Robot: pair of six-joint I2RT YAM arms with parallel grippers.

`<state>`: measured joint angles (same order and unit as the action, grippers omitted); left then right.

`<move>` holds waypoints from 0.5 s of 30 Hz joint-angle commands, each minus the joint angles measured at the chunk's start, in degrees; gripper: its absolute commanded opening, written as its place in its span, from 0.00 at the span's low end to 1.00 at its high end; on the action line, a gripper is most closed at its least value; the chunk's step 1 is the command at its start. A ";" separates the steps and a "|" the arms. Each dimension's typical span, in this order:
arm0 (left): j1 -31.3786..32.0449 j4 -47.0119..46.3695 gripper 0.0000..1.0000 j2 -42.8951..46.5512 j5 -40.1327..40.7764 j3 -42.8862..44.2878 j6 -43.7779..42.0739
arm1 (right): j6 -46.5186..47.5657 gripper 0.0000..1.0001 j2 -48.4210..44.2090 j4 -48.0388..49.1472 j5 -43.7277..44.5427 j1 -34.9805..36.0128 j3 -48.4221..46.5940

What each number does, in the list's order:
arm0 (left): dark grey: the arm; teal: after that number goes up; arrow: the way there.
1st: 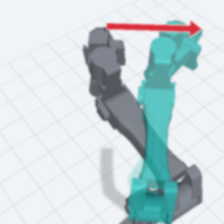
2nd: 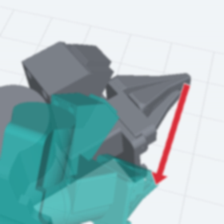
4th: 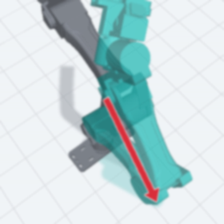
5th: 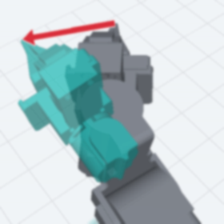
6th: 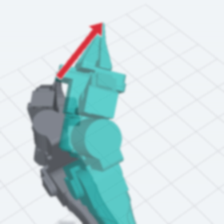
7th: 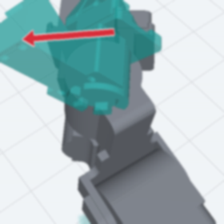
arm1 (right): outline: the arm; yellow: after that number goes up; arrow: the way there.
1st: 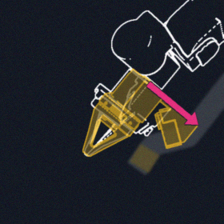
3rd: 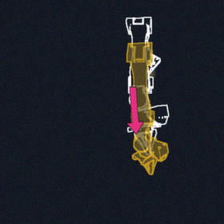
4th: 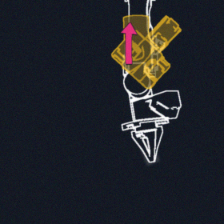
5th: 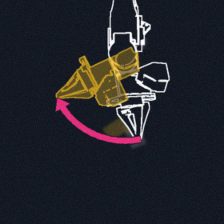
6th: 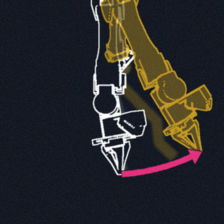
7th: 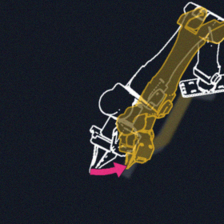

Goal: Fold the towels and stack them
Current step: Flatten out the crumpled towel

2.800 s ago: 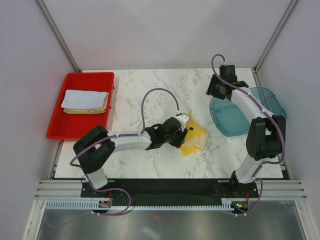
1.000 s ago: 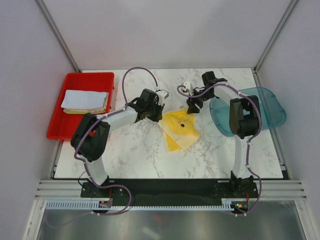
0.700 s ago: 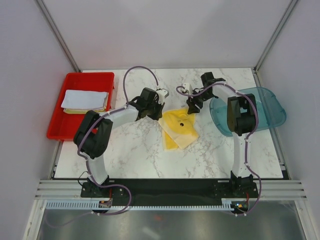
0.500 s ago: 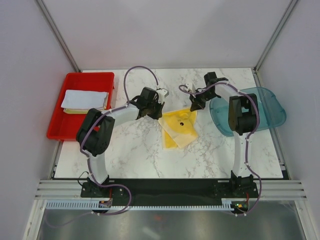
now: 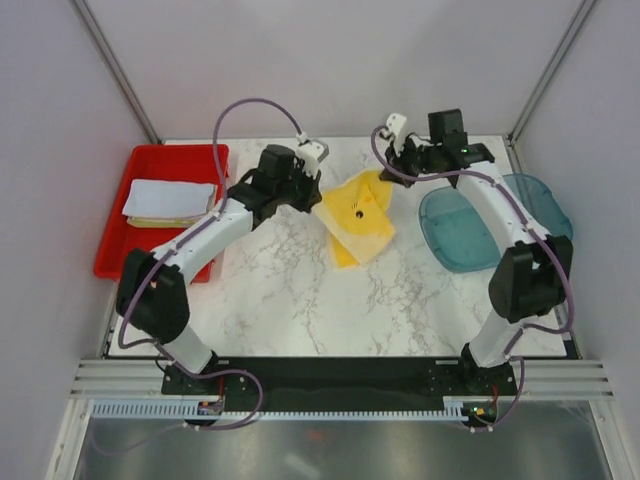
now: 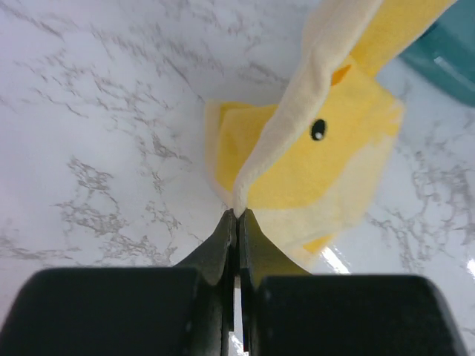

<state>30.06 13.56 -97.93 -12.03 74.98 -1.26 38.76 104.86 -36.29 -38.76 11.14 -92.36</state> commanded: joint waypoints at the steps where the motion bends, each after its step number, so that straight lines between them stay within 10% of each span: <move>1: -0.18 5.66 0.02 12.66 1.40 5.17 0.64 | -15.36 0.00 -11.85 5.53 3.08 2.13 0.60; 15: 6.32 12.80 0.02 42.29 -18.11 1.66 10.04 | -40.41 0.00 -53.87 21.32 -12.48 5.83 20.20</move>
<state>35.88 24.01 -56.45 -23.99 77.12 3.40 7.79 54.35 -24.75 -47.11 16.82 -73.78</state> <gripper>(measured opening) 0.035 0.034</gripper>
